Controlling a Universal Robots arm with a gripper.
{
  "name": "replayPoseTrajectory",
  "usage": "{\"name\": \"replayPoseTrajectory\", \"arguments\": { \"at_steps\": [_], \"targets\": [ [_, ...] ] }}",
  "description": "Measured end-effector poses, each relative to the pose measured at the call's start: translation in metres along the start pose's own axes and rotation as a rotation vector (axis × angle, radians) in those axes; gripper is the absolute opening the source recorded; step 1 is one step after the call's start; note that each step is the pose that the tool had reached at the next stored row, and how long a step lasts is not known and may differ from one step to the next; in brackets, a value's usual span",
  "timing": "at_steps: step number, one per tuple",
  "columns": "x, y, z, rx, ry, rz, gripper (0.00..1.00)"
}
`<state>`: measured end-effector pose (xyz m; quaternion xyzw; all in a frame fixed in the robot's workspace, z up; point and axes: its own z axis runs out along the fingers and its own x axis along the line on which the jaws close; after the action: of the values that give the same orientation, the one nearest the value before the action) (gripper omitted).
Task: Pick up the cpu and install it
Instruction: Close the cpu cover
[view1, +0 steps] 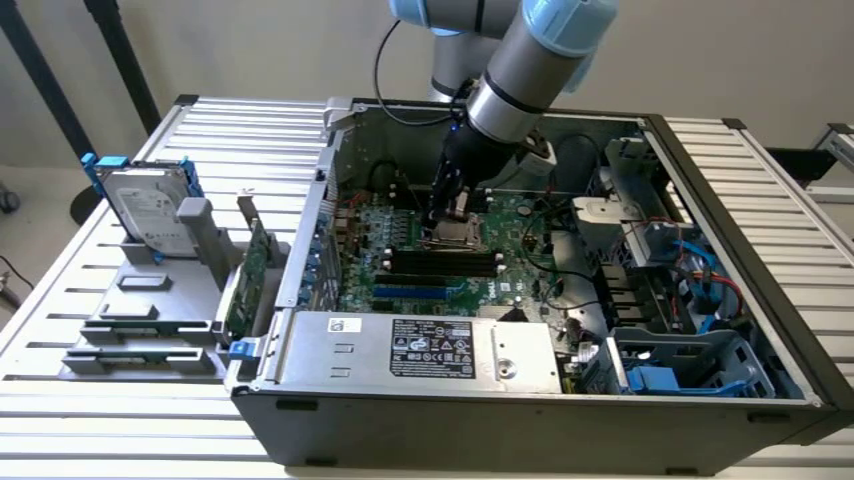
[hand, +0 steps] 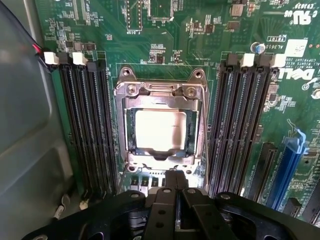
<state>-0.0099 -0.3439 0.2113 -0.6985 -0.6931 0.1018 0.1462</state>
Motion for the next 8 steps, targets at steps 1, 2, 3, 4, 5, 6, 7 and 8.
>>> {"name": "replayPoseTrajectory", "arguments": {
  "at_steps": [1,2,3,4,5,6,7,8],
  "targets": [
    [-0.0001,0.0001,0.0017,0.0,0.0001,0.0,0.11],
    [-0.0002,0.0003,0.0029,-0.0001,0.0005,0.0,0.11],
    [-0.0003,0.0005,0.0038,0.0,0.0012,-0.001,0.11],
    [-0.0002,0.0007,0.0046,0.0001,0.0024,-0.001,0.11],
    [-0.0002,0.0007,0.0054,0.0001,0.0039,-0.001,0.11],
    [-0.0002,0.0008,0.0061,0.0001,0.0054,-0.002,0.11],
    [-0.0002,0.0007,0.0068,0.0001,0.007,-0.002,0.11],
    [0.0,0.0007,0.0074,0.0001,0.0084,-0.003,0.11]
  ]
}}
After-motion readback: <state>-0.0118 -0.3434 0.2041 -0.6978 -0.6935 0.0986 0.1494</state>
